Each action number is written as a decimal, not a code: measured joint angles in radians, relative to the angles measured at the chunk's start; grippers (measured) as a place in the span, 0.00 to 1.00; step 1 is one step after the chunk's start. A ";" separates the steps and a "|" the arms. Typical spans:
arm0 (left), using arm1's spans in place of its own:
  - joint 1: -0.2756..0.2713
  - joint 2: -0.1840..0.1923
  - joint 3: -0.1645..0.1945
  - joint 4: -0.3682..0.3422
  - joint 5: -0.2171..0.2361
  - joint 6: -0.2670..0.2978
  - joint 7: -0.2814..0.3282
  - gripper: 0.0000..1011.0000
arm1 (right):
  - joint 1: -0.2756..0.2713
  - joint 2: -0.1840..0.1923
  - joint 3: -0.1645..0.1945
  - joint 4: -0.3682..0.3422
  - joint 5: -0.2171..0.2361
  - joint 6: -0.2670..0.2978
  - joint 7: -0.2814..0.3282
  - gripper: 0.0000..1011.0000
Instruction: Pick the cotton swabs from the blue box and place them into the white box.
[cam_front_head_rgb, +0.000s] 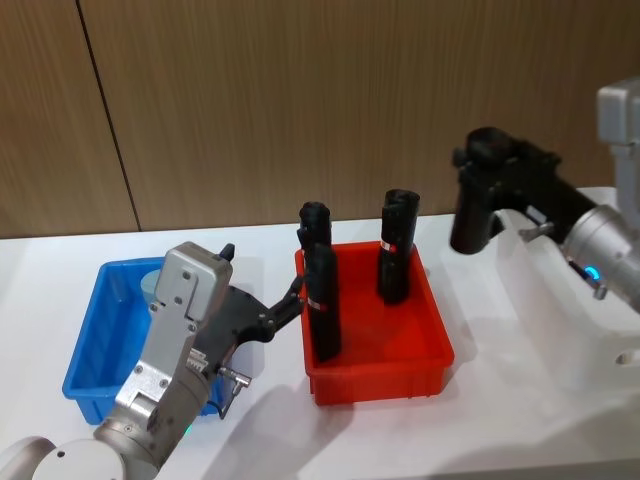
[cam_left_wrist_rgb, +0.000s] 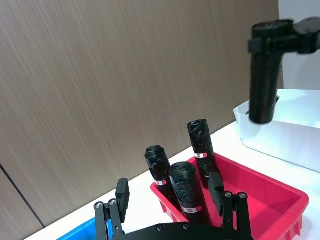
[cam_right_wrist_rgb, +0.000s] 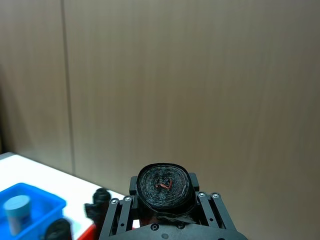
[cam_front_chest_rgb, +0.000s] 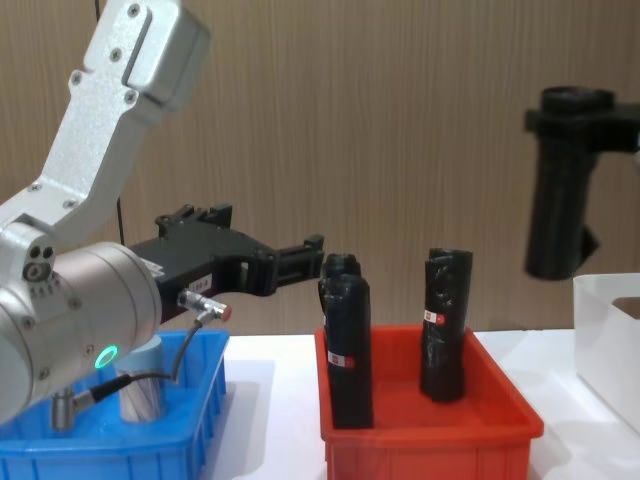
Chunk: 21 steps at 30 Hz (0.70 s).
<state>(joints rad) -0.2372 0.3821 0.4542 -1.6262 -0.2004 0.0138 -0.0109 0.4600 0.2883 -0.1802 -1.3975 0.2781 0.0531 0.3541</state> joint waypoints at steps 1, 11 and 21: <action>0.000 0.000 0.000 0.000 0.000 0.000 0.000 0.99 | -0.004 0.004 0.003 -0.009 -0.001 0.003 -0.008 0.54; 0.000 0.000 0.000 0.000 0.000 0.000 0.000 0.99 | -0.052 0.058 0.052 -0.090 -0.016 0.039 -0.116 0.54; 0.000 0.000 0.000 0.000 0.000 0.000 0.000 0.99 | -0.088 0.100 0.094 -0.100 -0.021 0.073 -0.189 0.54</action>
<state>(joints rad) -0.2372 0.3821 0.4542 -1.6262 -0.2004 0.0138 -0.0109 0.3718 0.3881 -0.0866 -1.4972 0.2573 0.1260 0.1653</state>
